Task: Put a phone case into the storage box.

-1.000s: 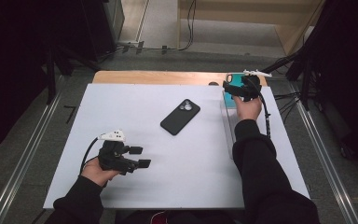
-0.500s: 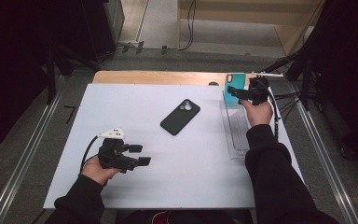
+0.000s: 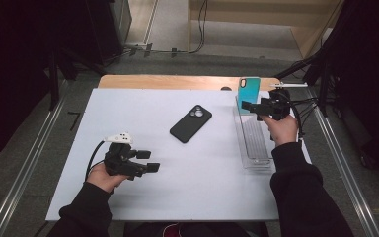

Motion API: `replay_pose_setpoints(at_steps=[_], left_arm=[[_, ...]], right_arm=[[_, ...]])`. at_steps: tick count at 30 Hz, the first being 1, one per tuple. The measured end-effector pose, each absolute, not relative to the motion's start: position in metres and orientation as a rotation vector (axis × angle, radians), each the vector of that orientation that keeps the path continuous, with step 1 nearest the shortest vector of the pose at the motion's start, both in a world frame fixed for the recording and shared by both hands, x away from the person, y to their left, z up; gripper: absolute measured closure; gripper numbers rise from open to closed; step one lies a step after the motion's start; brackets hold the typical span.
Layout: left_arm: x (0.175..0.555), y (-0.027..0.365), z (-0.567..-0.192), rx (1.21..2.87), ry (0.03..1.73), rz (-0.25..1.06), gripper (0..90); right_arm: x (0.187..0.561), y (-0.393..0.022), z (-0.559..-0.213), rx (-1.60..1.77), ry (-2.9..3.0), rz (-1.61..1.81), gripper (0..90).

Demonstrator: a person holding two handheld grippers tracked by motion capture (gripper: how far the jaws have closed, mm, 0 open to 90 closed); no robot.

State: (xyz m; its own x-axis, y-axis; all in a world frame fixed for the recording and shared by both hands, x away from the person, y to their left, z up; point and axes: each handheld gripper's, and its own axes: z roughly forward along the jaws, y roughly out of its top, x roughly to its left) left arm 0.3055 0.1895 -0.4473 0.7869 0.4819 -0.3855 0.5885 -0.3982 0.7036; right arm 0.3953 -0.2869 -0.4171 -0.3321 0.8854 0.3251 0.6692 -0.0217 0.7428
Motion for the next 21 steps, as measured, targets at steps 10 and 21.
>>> replay_pose_setpoints(at_steps=[10,21], left_arm=[[0.309,0.190,-0.448,2.069,0.804,-0.154,28.8],[0.309,0.190,-0.447,2.065,0.809,-0.149,28.8]], right_arm=[[0.370,-0.275,-0.417,1.559,2.125,1.349,8.6],[0.347,-0.258,-0.416,1.453,2.236,1.404,11.5]])
